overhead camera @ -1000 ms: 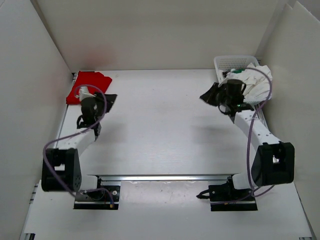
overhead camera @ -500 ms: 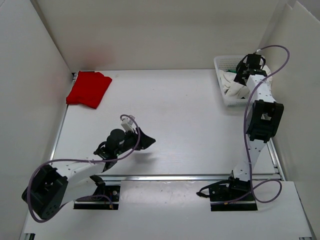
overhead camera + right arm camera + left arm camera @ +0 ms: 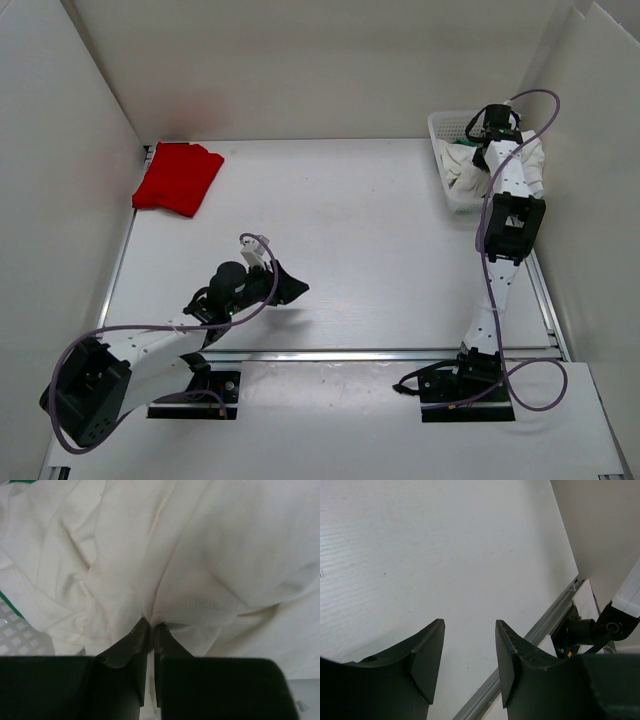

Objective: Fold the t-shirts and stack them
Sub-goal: Grab crumpled tshirt from bin with the right arm, then move the tshirt to the center of the board

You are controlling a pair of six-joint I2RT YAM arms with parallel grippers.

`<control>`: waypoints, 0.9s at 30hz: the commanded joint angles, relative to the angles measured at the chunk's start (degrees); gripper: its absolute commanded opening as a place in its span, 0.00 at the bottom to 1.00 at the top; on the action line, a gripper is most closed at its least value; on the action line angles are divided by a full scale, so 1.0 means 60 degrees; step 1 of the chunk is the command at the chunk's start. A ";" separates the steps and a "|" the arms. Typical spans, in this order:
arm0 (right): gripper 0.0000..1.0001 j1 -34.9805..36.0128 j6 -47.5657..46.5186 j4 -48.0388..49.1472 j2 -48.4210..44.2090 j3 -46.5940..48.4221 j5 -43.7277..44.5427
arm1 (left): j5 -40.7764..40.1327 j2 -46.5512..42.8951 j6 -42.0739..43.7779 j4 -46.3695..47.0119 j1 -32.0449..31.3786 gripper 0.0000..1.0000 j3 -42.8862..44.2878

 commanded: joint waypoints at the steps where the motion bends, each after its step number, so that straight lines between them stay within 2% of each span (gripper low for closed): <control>1: 0.00 0.0113 0.0172 -0.0384 -0.0253 0.0879 0.0221 | 0.0391 0.0293 0.0038 0.0406 -0.0128 0.55 0.0325; 8: 0.00 0.0362 0.0348 -0.0430 -0.2244 0.1569 -0.0246 | 0.0640 0.0997 -0.0020 0.0304 -0.0072 0.55 0.0984; 14: 0.00 0.1240 0.0129 -0.0284 -0.5012 0.1351 -0.1037 | 0.1139 0.1642 -0.0210 0.0113 0.0296 0.55 0.1659; 16: 0.00 0.2246 -0.0265 0.0532 -0.6735 0.0200 -0.1562 | 0.1168 0.1570 -0.0444 0.0143 0.0514 0.55 0.1674; 17: 0.00 0.2876 -0.0471 0.1320 -0.7759 -0.0866 -0.1725 | 0.1125 0.1482 -0.0460 0.0114 0.0719 0.55 0.1688; 18: 0.00 0.3230 -0.0516 0.1821 -0.8262 -0.1457 -0.1784 | 0.1153 0.1452 -0.0547 0.0085 0.0779 0.54 0.1702; 20: 0.00 0.4691 -0.0896 0.3358 -1.0047 -0.3272 -0.1814 | 0.1110 0.1204 -0.0665 -0.0061 0.1172 0.55 0.1673; 22: 0.00 0.5775 -0.0956 0.3773 -1.0680 -0.3557 -0.1625 | 0.1211 0.0897 -0.0912 -0.0208 0.1567 0.56 0.1630; 24: 0.00 0.6556 -0.0854 0.3527 -1.0889 -0.3295 -0.2046 | 0.1416 0.0632 -0.1074 -0.0295 0.2140 0.56 0.1498; 27: 0.00 0.6661 -0.0197 0.3583 -1.0948 -0.3248 -0.3553 | 0.1666 -0.0143 -0.1206 -0.0647 0.3484 0.56 0.1396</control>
